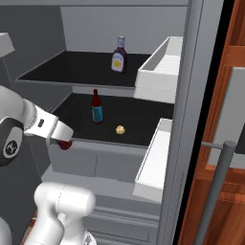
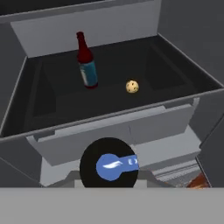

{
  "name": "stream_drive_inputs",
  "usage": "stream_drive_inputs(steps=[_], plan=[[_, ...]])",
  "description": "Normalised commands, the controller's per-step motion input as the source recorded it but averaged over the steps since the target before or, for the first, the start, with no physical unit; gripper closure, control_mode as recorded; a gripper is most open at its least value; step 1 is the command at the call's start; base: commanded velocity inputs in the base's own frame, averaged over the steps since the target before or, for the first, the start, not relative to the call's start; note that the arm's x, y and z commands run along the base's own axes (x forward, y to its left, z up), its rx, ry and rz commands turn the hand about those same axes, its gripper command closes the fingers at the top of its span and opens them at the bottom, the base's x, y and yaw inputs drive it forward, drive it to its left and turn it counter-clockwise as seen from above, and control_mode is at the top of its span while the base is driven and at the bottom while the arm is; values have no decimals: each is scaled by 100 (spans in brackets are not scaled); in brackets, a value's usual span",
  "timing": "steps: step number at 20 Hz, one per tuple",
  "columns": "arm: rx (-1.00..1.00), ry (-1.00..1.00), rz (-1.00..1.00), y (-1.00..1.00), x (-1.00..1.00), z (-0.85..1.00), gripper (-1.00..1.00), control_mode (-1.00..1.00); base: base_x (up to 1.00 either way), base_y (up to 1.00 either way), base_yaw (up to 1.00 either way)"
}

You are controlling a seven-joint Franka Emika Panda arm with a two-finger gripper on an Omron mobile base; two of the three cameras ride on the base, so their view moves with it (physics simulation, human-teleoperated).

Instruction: Place the condiment bottle and condiment bottle from the counter to the top shelf of the fridge. If the existing items in the fridge are on the top shelf, move them to other shelves.

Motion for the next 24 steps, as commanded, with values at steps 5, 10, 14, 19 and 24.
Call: stream_drive_inputs(steps=[5,10,14,19,24], plan=[[5,-48,21,0,22,100,100,-100,0,0,0],[3,-46,22,0,49,100,100,-100,0,0,0],[0,-23,11,1,100,89,100,-100,0,0,0],[-1,-3,11,17,100,39,100,-100,0,0,0],[-13,19,8,27,100,0,100,-100,0,0,0]])
